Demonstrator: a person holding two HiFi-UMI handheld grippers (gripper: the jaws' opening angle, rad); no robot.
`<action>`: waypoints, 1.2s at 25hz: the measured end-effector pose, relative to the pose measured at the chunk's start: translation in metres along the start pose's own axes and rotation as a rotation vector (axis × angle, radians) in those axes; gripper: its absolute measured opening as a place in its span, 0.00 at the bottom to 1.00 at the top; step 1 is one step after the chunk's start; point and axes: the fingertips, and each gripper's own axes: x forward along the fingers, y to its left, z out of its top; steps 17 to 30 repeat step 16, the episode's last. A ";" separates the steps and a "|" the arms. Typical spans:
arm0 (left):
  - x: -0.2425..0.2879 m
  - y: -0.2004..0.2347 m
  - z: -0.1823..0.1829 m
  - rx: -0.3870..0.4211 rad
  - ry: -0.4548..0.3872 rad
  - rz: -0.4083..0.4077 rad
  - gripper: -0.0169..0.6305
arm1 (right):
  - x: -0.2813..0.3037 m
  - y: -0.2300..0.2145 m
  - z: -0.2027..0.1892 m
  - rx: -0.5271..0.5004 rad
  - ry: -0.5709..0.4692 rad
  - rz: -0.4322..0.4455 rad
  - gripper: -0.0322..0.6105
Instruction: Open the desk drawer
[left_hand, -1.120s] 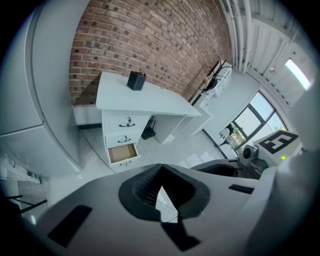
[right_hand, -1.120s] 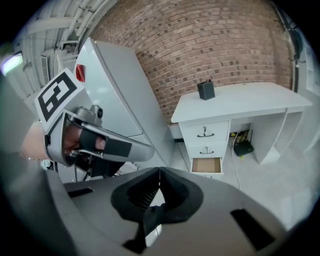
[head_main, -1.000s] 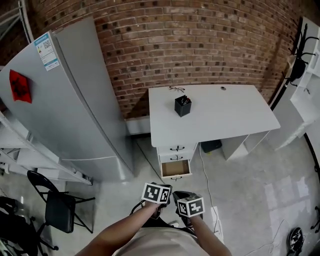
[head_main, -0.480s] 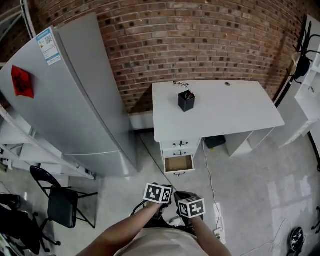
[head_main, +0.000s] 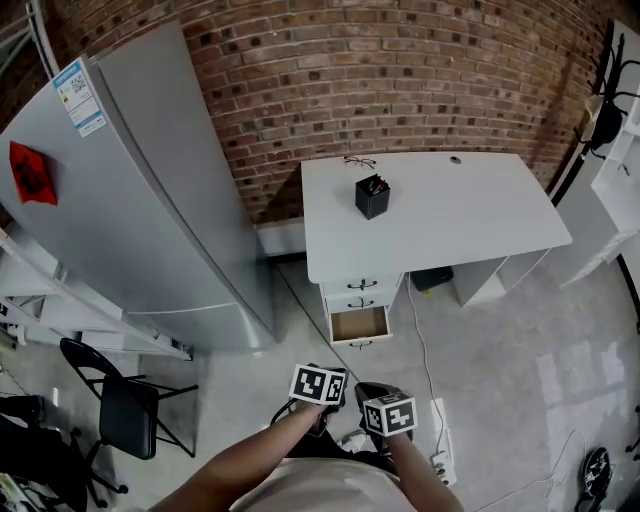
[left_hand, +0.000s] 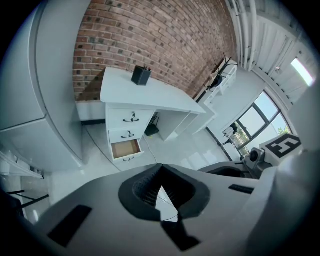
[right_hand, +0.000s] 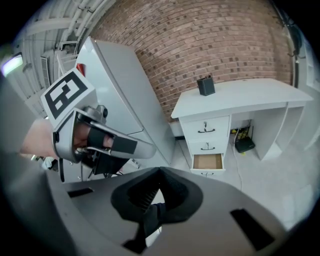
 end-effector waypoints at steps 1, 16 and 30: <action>0.002 -0.001 0.001 0.005 0.004 -0.003 0.04 | 0.000 -0.003 0.001 0.008 -0.001 -0.002 0.07; 0.020 -0.034 0.032 0.099 0.040 -0.065 0.04 | -0.012 -0.039 0.027 0.047 -0.039 -0.054 0.07; 0.020 -0.034 0.032 0.099 0.040 -0.065 0.04 | -0.012 -0.039 0.027 0.047 -0.039 -0.054 0.07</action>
